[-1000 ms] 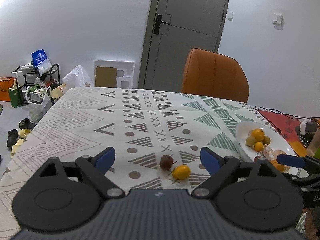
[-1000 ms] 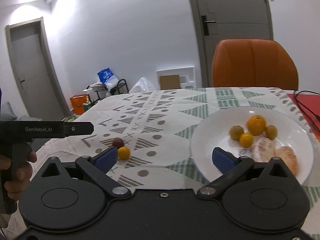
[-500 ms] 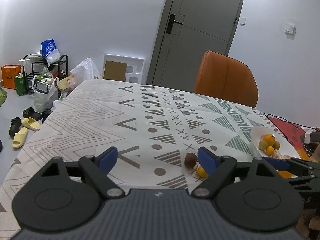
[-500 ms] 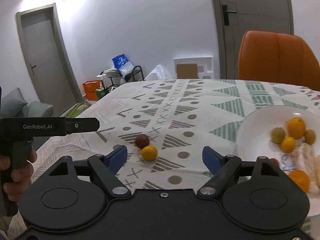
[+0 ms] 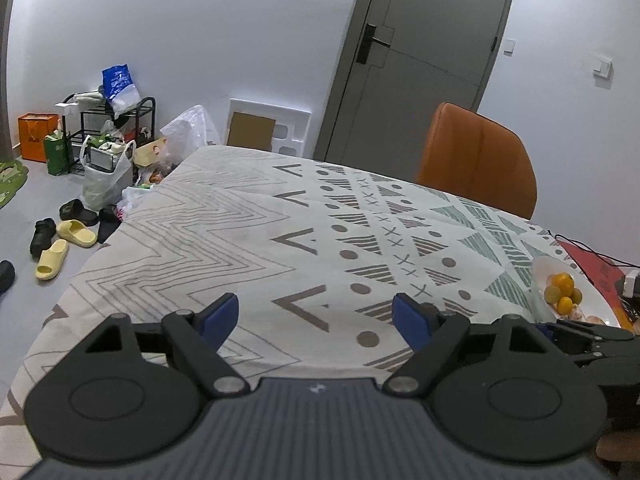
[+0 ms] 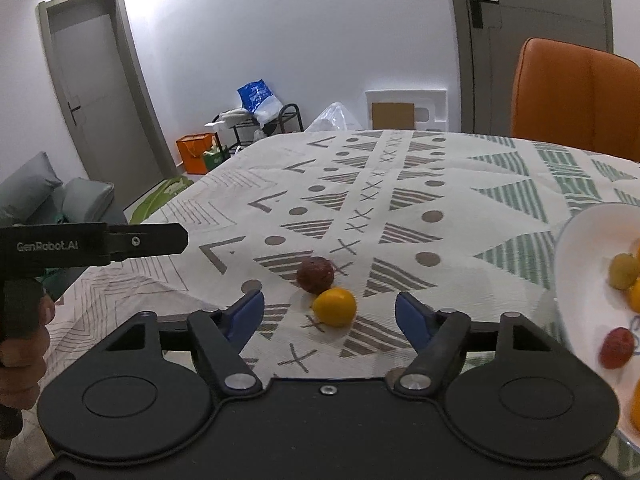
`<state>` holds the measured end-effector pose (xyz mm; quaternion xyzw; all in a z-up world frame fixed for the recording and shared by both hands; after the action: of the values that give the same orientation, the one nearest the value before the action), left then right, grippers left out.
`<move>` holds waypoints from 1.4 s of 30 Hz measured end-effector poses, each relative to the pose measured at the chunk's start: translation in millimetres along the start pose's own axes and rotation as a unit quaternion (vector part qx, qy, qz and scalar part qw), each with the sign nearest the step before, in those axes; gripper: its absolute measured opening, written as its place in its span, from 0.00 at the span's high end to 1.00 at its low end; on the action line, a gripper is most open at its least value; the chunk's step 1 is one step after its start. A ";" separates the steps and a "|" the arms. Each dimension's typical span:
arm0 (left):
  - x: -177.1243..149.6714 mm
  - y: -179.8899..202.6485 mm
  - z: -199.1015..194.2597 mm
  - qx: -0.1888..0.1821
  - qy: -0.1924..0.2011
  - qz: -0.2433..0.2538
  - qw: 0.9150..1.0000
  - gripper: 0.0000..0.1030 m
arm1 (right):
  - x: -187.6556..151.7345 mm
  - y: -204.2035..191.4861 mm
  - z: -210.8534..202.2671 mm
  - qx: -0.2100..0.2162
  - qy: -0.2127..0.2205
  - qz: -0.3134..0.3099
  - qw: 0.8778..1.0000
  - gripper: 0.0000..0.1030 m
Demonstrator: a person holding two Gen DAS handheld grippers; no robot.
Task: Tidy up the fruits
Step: 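Grasp a brown kiwi with the left tool while the right tool grasps a mandarin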
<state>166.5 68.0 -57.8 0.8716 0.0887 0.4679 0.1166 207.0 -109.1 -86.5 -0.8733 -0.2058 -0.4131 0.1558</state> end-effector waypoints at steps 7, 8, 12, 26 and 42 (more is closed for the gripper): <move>-0.3 -3.6 2.5 0.003 -0.003 -0.002 1.000 0.19 | -2.4 -7.4 16.2 0.004 -0.021 -0.011 1.000 0.68; -0.3 -3.6 2.6 0.003 -0.003 -0.001 1.000 0.19 | -3.4 -7.6 15.8 0.002 -0.017 -0.014 1.000 0.78; 0.1 -2.6 6.9 0.004 -0.007 -0.001 1.000 0.19 | -4.4 -1.9 13.6 0.003 -0.013 -0.008 1.000 0.78; 0.4 31.0 21.2 -0.026 -0.008 0.024 0.999 0.19 | -5.2 26.2 -20.9 -0.021 0.014 0.016 1.000 0.78; -3.5 68.5 50.5 -0.058 -0.027 0.039 0.997 0.31 | -5.8 82.8 -73.8 -0.070 0.054 0.062 0.994 0.78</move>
<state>209.9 -4.5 -68.0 0.8786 0.0246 0.4526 0.1507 195.5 -214.9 -54.4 -0.8697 -0.1131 -0.4622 0.1309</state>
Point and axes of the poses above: each gripper's, at about its wrist camera, not at the fingertips, and z roughly the way its jaws point, y to its right, x to its top, the point moved 2 cm from there along z, roughly the way its jaws point, and after that the axes turned 6 degrees about -x, right-handed, at the moved point
